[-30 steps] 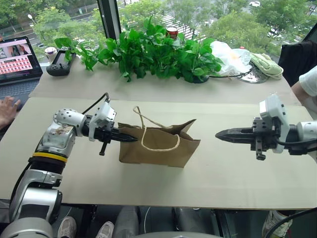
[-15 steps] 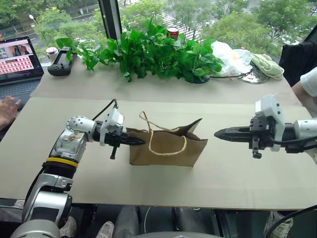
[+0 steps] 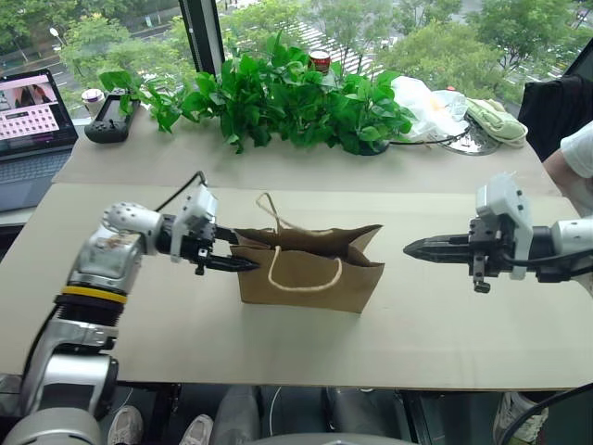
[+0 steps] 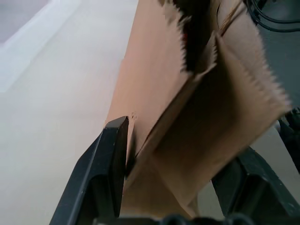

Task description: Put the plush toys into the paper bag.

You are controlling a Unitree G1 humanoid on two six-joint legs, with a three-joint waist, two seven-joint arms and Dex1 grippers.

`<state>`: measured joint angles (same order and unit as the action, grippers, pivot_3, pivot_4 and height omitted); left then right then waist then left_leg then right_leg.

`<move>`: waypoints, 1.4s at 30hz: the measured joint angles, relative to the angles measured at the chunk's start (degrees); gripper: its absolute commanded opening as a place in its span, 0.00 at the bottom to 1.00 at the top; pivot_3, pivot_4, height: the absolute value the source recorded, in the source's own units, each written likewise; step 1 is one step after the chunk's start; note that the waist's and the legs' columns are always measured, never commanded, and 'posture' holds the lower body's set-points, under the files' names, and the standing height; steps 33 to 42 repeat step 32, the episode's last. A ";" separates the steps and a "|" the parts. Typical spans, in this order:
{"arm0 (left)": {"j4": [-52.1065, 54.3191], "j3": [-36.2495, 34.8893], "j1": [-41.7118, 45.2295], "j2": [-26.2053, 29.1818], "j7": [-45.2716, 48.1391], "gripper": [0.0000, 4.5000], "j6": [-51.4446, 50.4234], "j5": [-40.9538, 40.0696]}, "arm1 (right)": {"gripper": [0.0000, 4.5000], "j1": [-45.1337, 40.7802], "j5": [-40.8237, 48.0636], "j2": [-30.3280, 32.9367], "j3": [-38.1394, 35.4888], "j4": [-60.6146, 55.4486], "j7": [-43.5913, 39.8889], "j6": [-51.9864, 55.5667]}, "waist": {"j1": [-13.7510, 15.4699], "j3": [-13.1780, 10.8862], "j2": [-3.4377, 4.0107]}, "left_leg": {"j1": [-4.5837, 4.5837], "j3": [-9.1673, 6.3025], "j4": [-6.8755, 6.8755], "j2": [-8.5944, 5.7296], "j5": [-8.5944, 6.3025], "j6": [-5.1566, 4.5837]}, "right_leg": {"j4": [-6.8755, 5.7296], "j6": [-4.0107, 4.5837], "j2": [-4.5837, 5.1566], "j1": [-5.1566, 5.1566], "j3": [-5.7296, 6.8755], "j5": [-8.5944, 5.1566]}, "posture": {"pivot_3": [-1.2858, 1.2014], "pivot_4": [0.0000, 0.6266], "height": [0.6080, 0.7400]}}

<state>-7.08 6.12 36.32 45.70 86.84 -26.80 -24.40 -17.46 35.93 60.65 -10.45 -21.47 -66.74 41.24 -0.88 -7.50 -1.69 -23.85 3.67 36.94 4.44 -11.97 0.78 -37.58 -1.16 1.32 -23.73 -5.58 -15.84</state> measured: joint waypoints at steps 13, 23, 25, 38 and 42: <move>10.57 -8.74 5.36 14.99 0.74 0.57 -19.72 -12.95 | 0.00 -5.89 0.56 0.74 2.06 -0.60 -0.88 -0.04 | -0.17 -0.27 0.34 | 0.49 -0.05 -0.06 -0.05 -0.13 -0.19 | -0.19 -0.01 0.02 0.39 0.02 -0.46 | 0.52 0.24 0.83; 2.64 -11.85 5.45 16.74 3.37 0.57 -19.63 -14.25 | 0.00 -6.64 0.41 0.73 4.38 -0.42 -1.79 -0.04 | 0.29 -0.29 0.32 | 0.42 -0.04 -0.04 -0.08 -0.13 -0.18 | -0.14 0.01 0.08 0.40 0.06 -0.45 | 0.52 0.24 0.83; 2.61 -11.86 5.39 16.62 3.36 0.57 -19.56 -14.26 | 0.00 -6.64 0.39 0.73 4.41 -0.42 -1.78 -0.04 | 0.23 -0.29 0.32 | 0.42 -0.04 -0.05 -0.07 -0.13 -0.19 | -0.14 0.03 0.08 0.39 0.06 -0.44 | 0.52 0.24 0.83; 2.45 -11.88 3.87 15.29 3.22 0.57 -18.53 -14.25 | 0.00 -6.64 0.65 0.73 4.41 -0.49 -1.60 -0.04 | 0.16 -0.29 0.32 | 0.42 -0.04 -0.03 -0.07 -0.13 -0.19 | -0.19 0.04 0.08 0.38 0.06 -0.44 | 0.52 0.24 0.83; 2.45 -11.88 3.87 15.29 3.22 0.57 -18.53 -14.25 | 0.00 -6.64 0.65 0.73 4.41 -0.49 -1.60 -0.04 | 0.16 -0.29 0.32 | 0.42 -0.04 -0.03 -0.07 -0.13 -0.19 | -0.19 0.04 0.08 0.38 0.06 -0.44 | 0.52 0.24 0.83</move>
